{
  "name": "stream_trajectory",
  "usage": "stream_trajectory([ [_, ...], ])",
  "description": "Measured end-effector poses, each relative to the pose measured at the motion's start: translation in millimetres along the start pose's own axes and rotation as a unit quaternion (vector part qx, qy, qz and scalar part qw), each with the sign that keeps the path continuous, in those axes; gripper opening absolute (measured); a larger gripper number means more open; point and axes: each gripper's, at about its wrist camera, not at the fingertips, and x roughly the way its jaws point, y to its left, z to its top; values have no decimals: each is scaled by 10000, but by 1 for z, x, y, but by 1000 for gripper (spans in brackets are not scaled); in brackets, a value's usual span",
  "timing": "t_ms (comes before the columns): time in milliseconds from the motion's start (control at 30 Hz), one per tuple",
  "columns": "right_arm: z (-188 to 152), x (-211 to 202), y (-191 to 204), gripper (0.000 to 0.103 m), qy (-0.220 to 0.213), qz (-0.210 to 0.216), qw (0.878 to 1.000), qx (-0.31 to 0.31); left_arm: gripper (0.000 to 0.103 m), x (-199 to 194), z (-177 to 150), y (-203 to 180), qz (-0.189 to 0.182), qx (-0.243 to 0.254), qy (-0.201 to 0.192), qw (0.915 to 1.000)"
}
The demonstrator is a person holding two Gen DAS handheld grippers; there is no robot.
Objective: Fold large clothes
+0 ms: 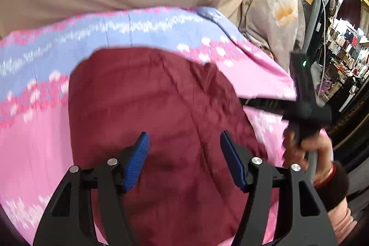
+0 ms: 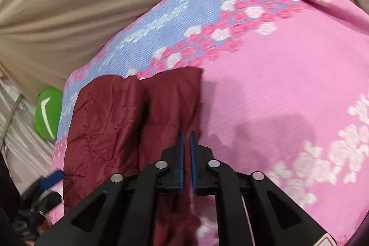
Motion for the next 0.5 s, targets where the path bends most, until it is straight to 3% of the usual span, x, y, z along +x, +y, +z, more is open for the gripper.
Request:
stream_trajectory([
  [233, 12, 24, 45, 3, 87, 413, 9971, -638, 61, 48, 8, -5, 342, 36, 144, 9993],
  [367, 15, 72, 42, 3, 981, 716, 9895, -788, 66, 52, -1, -14, 430, 262, 83, 9987],
  [500, 21, 91, 26, 0, 1316, 881, 9867, -367, 71, 66, -9, -24, 697, 560, 42, 9960],
])
